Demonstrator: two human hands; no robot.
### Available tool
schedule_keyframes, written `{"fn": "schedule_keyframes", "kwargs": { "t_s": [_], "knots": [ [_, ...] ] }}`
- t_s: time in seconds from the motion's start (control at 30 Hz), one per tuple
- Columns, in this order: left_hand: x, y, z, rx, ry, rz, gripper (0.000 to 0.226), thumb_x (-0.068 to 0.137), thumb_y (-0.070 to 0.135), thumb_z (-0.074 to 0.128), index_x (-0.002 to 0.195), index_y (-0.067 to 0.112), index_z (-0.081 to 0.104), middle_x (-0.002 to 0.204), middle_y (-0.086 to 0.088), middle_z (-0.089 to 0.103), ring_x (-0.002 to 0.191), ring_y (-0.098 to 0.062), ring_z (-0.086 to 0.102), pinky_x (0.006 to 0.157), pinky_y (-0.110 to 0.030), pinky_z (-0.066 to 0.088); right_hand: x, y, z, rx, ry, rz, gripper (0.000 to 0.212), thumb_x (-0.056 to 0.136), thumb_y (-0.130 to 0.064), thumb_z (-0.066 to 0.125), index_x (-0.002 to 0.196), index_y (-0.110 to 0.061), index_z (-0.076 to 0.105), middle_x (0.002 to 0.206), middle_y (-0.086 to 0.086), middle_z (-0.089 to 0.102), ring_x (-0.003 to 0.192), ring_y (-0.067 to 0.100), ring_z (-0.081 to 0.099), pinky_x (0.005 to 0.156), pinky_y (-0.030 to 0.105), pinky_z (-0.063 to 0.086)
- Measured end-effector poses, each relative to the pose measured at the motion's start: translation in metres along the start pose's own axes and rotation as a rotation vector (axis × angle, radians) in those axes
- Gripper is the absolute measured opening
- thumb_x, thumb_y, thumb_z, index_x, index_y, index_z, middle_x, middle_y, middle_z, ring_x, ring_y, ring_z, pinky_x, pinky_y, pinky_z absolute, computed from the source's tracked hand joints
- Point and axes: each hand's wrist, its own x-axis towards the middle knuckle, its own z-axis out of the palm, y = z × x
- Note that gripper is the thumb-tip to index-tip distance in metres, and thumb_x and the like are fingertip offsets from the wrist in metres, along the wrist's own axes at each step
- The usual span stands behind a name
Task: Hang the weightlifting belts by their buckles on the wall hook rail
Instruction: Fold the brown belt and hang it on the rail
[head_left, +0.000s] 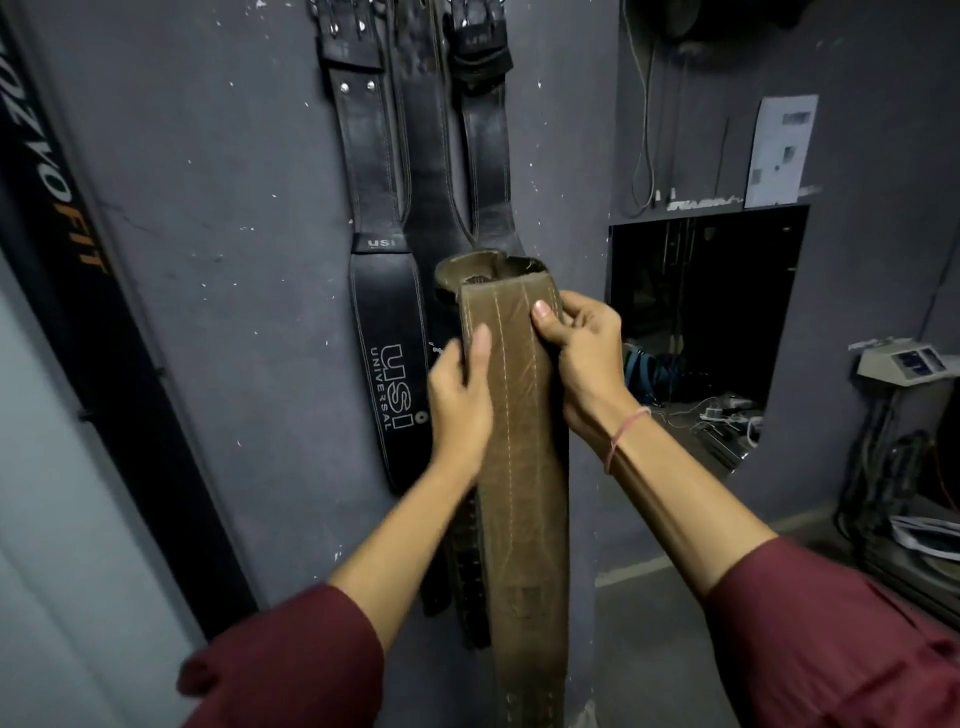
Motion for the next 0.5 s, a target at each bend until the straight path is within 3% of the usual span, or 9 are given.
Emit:
{"fn": "schedule_keyframes", "kwargs": {
  "t_s": [0.07, 0.13, 0.2, 0.27, 0.33, 0.37, 0.43, 0.5],
  "knots": [
    [0.03, 0.022, 0.003, -0.024, 0.046, -0.081, 0.047, 0.096, 0.05, 0.056, 0.074, 0.009, 0.062, 0.065, -0.008, 0.063, 0.064, -0.021, 0.057, 0.062, -0.036, 0.048, -0.007, 0.006, -0.002, 0.009, -0.026, 0.001, 0.017, 0.097, -0.001, 0.056, 0.104, 0.004, 0.071, 0.09, 0.015, 0.075, 0.082, 0.025, 0.072, 0.074, 0.035, 0.06],
    [0.042, 0.032, 0.004, -0.117, 0.041, -0.211, 0.04, 0.099, 0.034, 0.059, 0.066, 0.011, 0.061, 0.056, -0.002, 0.06, 0.053, -0.015, 0.056, 0.059, -0.032, 0.046, -0.011, 0.008, -0.006, 0.013, -0.03, 0.01, 0.017, 0.097, -0.001, 0.057, 0.104, 0.005, 0.071, 0.091, 0.016, 0.076, 0.083, 0.026, 0.072, 0.077, 0.037, 0.06],
    [0.039, 0.032, 0.005, -0.191, -0.008, -0.208, 0.029, 0.101, 0.022, 0.057, 0.077, 0.006, 0.062, 0.065, -0.005, 0.065, 0.057, -0.014, 0.06, 0.061, -0.031, 0.05, -0.012, 0.007, -0.011, -0.028, -0.016, 0.018, 0.022, 0.097, -0.011, 0.06, 0.099, 0.009, 0.07, 0.09, 0.022, 0.075, 0.082, 0.027, 0.071, 0.077, 0.04, 0.059],
    [0.028, 0.024, 0.006, -0.228, -0.037, -0.128, 0.016, 0.103, 0.015, 0.052, 0.091, 0.006, 0.058, 0.078, -0.007, 0.066, 0.068, -0.013, 0.062, 0.068, -0.032, 0.053, -0.005, 0.008, -0.014, -0.112, 0.002, 0.081, 0.052, 0.097, -0.039, 0.06, 0.1, 0.013, 0.068, 0.098, 0.029, 0.072, 0.085, 0.03, 0.071, 0.082, 0.04, 0.058],
    [0.018, 0.015, 0.007, -0.219, -0.078, -0.059, 0.008, 0.103, 0.009, 0.049, 0.098, 0.01, 0.055, 0.088, -0.007, 0.067, 0.078, -0.013, 0.063, 0.077, -0.033, 0.054, 0.004, 0.008, -0.014, -0.179, -0.025, 0.219, 0.079, 0.091, -0.067, 0.05, 0.109, 0.008, 0.068, 0.106, 0.025, 0.073, 0.096, 0.03, 0.073, 0.09, 0.039, 0.057],
    [0.014, 0.011, 0.007, -0.211, -0.094, -0.043, 0.009, 0.103, 0.006, 0.048, 0.105, 0.011, 0.056, 0.095, -0.007, 0.068, 0.085, -0.014, 0.065, 0.082, -0.033, 0.054, 0.008, 0.008, -0.013, -0.176, -0.058, 0.265, 0.082, 0.09, -0.073, 0.043, 0.113, 0.001, 0.069, 0.108, 0.019, 0.075, 0.101, 0.028, 0.073, 0.092, 0.039, 0.057],
    [0.01, 0.006, 0.007, -0.2, -0.11, -0.046, 0.028, 0.103, 0.002, 0.047, 0.13, 0.008, 0.053, 0.117, -0.011, 0.068, 0.107, -0.019, 0.066, 0.097, -0.035, 0.053, 0.013, 0.005, -0.01, -0.134, -0.104, 0.262, 0.071, 0.094, -0.07, 0.037, 0.117, -0.011, 0.07, 0.107, 0.008, 0.077, 0.102, 0.02, 0.073, 0.085, 0.03, 0.058],
    [0.01, 0.006, 0.004, -0.212, -0.132, -0.067, 0.044, 0.102, -0.004, 0.042, 0.144, 0.007, 0.044, 0.134, -0.013, 0.062, 0.122, -0.021, 0.061, 0.104, -0.036, 0.051, 0.012, 0.006, -0.009, -0.082, -0.087, 0.172, 0.054, 0.101, -0.053, 0.043, 0.114, -0.007, 0.067, 0.1, 0.005, 0.075, 0.091, 0.014, 0.073, 0.073, 0.022, 0.057]
  ]
}}
